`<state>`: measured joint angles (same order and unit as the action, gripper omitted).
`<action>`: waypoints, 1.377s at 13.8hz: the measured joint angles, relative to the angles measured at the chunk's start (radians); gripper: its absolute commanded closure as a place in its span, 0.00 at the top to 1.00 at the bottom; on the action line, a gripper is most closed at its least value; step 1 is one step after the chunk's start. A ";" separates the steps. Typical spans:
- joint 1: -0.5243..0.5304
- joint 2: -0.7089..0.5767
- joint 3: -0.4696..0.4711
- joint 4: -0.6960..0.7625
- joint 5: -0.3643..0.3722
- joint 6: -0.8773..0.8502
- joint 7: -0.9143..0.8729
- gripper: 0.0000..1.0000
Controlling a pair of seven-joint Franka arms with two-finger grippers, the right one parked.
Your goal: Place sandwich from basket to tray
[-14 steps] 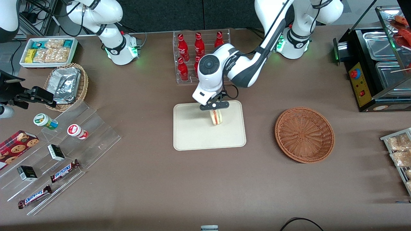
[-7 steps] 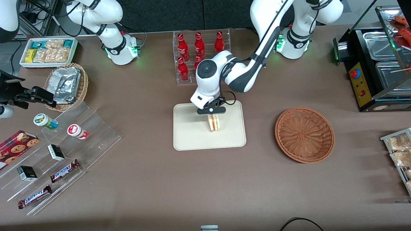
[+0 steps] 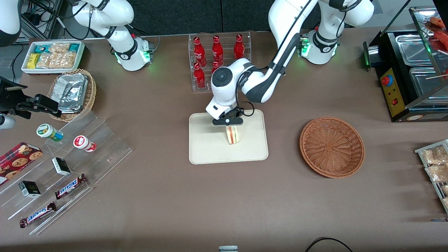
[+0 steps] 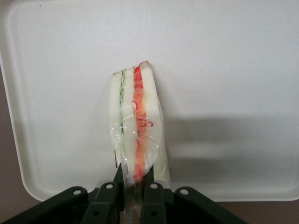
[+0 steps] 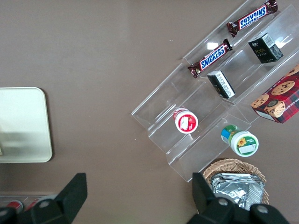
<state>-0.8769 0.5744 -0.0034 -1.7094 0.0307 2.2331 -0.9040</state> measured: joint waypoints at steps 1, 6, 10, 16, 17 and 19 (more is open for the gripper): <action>0.000 0.002 0.000 0.005 0.000 0.000 0.000 1.00; 0.001 0.005 0.005 0.053 -0.003 -0.053 -0.015 1.00; 0.043 -0.076 0.019 0.125 -0.014 -0.247 -0.032 1.00; 0.180 -0.285 0.025 0.130 -0.021 -0.481 -0.010 1.00; 0.202 -0.312 0.026 0.130 -0.021 -0.517 0.008 1.00; 0.248 -0.354 0.027 0.128 -0.021 -0.579 0.067 1.00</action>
<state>-0.6289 0.2206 0.0239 -1.5810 0.0097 1.6542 -0.8374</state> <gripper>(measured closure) 0.000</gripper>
